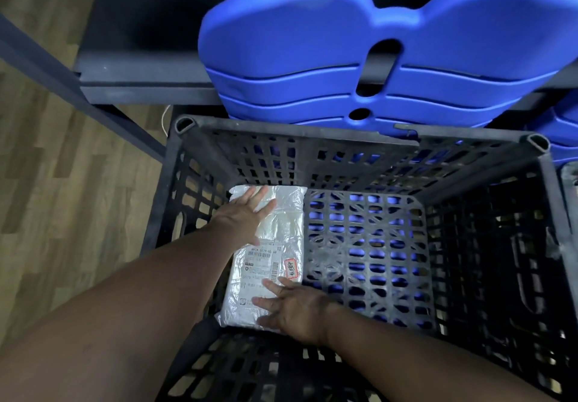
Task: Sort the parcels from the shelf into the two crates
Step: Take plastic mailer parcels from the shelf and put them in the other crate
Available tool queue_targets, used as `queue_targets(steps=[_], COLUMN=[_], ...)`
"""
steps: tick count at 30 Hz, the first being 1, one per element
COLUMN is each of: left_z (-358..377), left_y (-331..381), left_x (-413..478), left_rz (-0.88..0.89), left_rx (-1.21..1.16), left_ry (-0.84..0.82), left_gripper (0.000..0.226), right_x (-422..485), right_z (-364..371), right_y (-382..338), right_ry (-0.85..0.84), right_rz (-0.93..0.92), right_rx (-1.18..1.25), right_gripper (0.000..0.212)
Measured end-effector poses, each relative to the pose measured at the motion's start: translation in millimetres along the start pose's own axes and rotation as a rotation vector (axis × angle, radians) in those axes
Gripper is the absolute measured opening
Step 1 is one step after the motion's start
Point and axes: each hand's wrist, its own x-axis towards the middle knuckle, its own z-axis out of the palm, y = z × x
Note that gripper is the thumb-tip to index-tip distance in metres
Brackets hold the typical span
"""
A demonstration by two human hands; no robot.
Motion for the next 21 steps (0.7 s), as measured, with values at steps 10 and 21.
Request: queue_targets(steps=[10,21], left_z=[-37.6,-122.2], left_y=[42.7,75.0], left_x=[-85.8,-265.9], left_rz=[-0.038,0.056], left_rx=[-0.019,-0.143], left_ry=[0.24,0.613], left_gripper=[0.068,0.074], right_x=[-83.8,-255.7], right_z=[-50.4,-155.0], right_y=[12.8,-60.9], right_ry=[0.382,0.648], right_rz=[0.748,0.9], right_rx=[0.227,0.188], right_gripper=[0.083,0.093])
